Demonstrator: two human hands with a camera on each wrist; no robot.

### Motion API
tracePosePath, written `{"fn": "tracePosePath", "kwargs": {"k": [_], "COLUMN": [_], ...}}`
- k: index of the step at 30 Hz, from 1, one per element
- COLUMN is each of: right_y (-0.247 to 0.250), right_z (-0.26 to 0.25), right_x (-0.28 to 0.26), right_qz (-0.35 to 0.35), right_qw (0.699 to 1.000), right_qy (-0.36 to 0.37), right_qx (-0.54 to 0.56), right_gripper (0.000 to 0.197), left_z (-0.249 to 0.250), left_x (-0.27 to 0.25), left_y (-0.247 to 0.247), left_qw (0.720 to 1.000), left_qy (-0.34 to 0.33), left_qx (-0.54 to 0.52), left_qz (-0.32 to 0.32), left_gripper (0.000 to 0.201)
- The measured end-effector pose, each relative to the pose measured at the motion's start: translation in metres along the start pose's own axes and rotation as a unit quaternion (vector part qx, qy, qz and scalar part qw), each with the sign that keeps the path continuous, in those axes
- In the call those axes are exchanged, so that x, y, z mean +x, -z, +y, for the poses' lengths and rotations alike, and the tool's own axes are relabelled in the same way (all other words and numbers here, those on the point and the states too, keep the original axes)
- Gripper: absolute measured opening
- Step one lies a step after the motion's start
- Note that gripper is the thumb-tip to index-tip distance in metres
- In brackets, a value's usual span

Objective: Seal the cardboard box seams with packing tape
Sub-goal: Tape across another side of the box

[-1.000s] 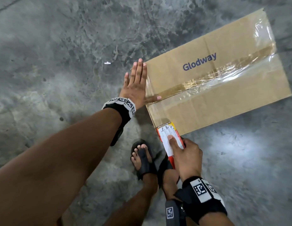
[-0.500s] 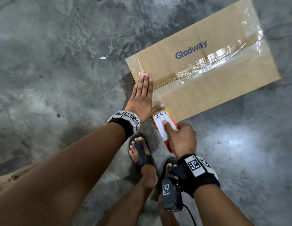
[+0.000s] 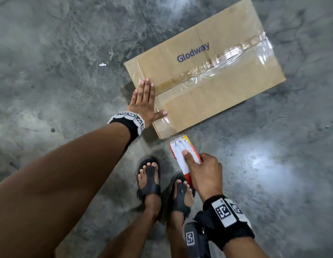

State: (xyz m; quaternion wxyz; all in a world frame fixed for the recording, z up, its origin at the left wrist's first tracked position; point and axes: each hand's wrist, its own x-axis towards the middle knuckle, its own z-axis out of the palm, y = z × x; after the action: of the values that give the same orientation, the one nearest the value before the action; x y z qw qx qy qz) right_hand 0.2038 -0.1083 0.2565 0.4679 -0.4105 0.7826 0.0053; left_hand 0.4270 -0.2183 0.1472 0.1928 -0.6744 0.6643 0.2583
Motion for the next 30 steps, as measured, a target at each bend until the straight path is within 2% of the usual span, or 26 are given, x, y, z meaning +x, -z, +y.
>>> {"fn": "tracePosePath", "kwargs": {"k": [4,9,21,25,30], "right_y": [-0.005,-0.024,-0.033,-0.036,-0.045], "right_z": [0.004,-0.014,-0.043,-0.030,-0.005], "right_x": [0.002,0.020,0.037,0.045,0.045], "right_qz": [-0.015,-0.047,-0.036,-0.062,-0.066], "right_qw": [0.999,0.991,0.987,0.979,0.976], "right_qy": [-0.032,-0.116,-0.133,-0.156,-0.168], "right_qx": [-0.017,-0.050,-0.077,-0.113,-0.120], "right_gripper": [0.052,0.058,0.058,0.046,0.055], "left_z": [0.002,0.002,0.005,0.005,0.001], "left_x": [0.001,0.002,0.001,0.000,0.001], "left_y": [0.000,-0.003,-0.004,-0.004,-0.007], "left_qw": [1.000,1.000,0.999,0.999,0.999], "left_qy": [0.010,0.005,0.018,0.013,0.006], "left_qx": [-0.003,0.008,0.022,0.020,0.020], "left_qz": [-0.001,0.003,0.022,0.034,0.042], "left_gripper": [0.109,0.107,0.107,0.107,0.108]}}
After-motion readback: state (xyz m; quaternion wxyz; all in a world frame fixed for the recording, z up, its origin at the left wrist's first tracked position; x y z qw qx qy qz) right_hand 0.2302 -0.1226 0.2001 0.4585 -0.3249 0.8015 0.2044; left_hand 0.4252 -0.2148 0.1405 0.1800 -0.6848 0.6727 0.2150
